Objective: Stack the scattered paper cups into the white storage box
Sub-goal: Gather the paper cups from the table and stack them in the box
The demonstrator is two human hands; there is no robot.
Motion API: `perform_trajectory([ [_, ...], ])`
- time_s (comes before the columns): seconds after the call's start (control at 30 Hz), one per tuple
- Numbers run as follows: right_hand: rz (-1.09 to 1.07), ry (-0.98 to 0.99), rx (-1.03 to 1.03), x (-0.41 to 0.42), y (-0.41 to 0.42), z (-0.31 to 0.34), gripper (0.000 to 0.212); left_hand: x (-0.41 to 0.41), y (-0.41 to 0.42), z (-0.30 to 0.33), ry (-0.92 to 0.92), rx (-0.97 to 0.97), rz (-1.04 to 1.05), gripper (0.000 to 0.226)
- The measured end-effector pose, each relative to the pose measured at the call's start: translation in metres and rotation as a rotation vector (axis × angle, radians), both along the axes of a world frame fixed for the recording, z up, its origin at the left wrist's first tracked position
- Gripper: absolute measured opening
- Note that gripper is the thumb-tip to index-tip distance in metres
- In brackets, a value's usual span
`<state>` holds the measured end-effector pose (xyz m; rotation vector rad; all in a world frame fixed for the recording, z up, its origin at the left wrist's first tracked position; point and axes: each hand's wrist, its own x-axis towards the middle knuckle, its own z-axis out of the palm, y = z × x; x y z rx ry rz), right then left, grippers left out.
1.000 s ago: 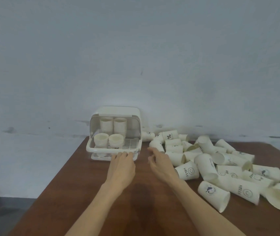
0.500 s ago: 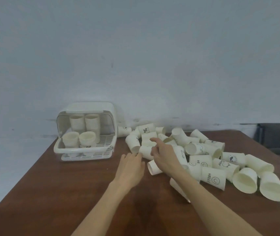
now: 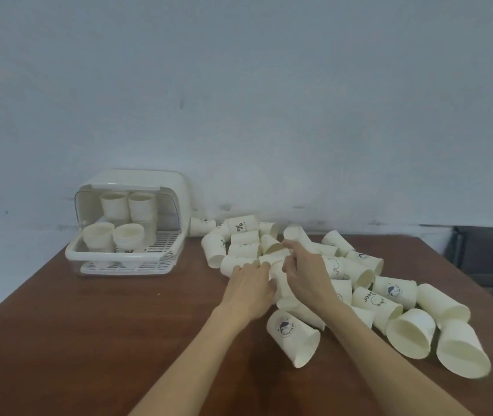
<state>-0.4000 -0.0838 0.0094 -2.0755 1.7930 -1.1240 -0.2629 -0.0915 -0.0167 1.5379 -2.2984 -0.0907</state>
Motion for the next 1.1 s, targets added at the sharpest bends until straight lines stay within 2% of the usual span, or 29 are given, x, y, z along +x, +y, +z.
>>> perform_trajectory([
  [0.37, -0.02, 0.076, 0.08, -0.07, 0.006, -0.003, 0.037, -0.034, -0.025, 0.006, 0.051, 0.063, 0.053, 0.037],
  [0.6, -0.018, 0.121, 0.114, -0.104, 0.0, -0.008, 0.038, -0.046, -0.04, 0.007, 0.066, 0.188, 0.1, 0.034],
  [0.9, 0.006, 0.19, 0.118, -0.122, -0.001, -0.015, 0.038, -0.054, -0.032, 0.024, 0.128, 0.165, 0.111, 0.021],
  [1.1, 0.058, 0.116, 0.114, -0.135, 0.006, -0.017, 0.038, -0.056, -0.016, 0.031, 0.145, 0.121, 0.128, 0.015],
])
